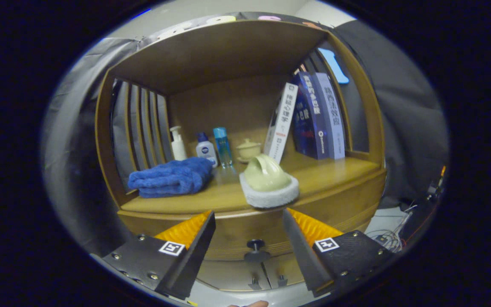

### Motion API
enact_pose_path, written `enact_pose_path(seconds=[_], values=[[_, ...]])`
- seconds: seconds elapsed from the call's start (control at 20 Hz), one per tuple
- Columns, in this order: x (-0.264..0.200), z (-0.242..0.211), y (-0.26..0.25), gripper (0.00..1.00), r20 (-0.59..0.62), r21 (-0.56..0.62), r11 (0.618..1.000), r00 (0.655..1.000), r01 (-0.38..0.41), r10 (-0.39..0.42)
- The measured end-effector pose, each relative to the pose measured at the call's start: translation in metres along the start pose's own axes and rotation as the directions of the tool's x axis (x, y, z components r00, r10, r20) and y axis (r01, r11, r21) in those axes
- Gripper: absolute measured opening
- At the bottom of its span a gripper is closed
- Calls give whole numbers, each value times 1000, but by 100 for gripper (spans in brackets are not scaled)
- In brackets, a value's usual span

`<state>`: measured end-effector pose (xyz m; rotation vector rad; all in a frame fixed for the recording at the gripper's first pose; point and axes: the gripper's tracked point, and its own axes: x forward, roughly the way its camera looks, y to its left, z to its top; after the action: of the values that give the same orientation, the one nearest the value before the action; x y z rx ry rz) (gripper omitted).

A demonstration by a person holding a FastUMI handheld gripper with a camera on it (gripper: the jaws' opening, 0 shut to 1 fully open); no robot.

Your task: Pull open the drawer, take out the items inside it, and place them on the countertop above the cabinet.

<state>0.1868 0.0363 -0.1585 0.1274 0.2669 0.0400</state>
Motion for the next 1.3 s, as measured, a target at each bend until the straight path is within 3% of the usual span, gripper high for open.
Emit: enact_pose_path(seconds=[0.55, 0.95, 1.3], values=[[-64, 139, 53, 95, 157, -203, 979, 988, 30, 3], [-134, 202, 53, 95, 283, -171, 982, 959, 76, -24], [-157, 216, 41, 95, 333, -138, 985, 941, 108, -57]])
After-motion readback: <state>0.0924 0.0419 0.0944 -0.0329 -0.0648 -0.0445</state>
